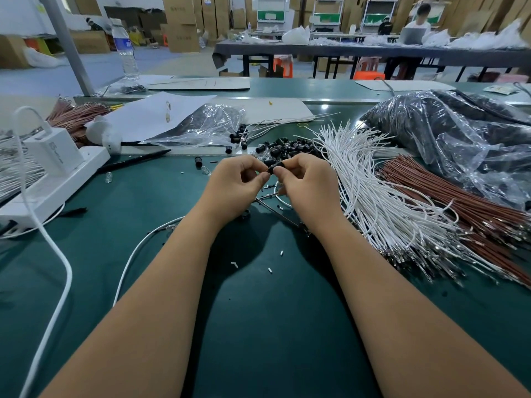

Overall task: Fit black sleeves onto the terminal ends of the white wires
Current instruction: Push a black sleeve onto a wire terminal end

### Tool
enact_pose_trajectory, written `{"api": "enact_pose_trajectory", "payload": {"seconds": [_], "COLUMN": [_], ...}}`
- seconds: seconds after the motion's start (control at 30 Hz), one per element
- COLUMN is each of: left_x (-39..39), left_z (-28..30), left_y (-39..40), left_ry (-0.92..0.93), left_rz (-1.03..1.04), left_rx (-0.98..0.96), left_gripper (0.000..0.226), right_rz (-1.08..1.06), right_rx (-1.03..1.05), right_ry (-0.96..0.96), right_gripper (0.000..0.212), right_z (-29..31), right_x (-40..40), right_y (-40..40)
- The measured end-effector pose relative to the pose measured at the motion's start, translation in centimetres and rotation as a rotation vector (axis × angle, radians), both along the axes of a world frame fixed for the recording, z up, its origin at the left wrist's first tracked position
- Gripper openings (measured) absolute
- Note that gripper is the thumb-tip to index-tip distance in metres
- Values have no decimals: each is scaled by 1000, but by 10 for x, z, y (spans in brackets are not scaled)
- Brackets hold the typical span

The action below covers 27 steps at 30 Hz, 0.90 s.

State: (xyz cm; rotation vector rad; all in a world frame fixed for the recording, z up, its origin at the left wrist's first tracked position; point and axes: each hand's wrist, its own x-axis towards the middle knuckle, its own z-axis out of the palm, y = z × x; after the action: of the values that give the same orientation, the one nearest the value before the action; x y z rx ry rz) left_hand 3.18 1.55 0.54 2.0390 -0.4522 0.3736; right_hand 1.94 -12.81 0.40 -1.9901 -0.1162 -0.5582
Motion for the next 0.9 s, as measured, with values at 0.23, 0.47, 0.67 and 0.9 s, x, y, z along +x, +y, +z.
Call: {"api": "enact_pose_trajectory", "payload": {"seconds": [0.23, 0.47, 0.67, 0.9], "left_x": [3, 15, 17, 22], "left_z": [1, -7, -11, -13], "left_y": [2, 14, 26, 23], "left_ry": [48, -186, -252, 21], "left_rz": [-38, 337, 439, 290], "left_rx": [-35, -27, 7, -239], "left_gripper": [12, 14, 20, 12], "right_rz": [13, 0, 360, 386], "right_rx": [46, -155, -427, -654], "right_ry": [22, -13, 8, 40], "right_gripper": [8, 10, 29, 12], "right_z": [4, -3, -2, 2], "right_x": [1, 5, -7, -11], "right_y": [-3, -10, 12, 16]}}
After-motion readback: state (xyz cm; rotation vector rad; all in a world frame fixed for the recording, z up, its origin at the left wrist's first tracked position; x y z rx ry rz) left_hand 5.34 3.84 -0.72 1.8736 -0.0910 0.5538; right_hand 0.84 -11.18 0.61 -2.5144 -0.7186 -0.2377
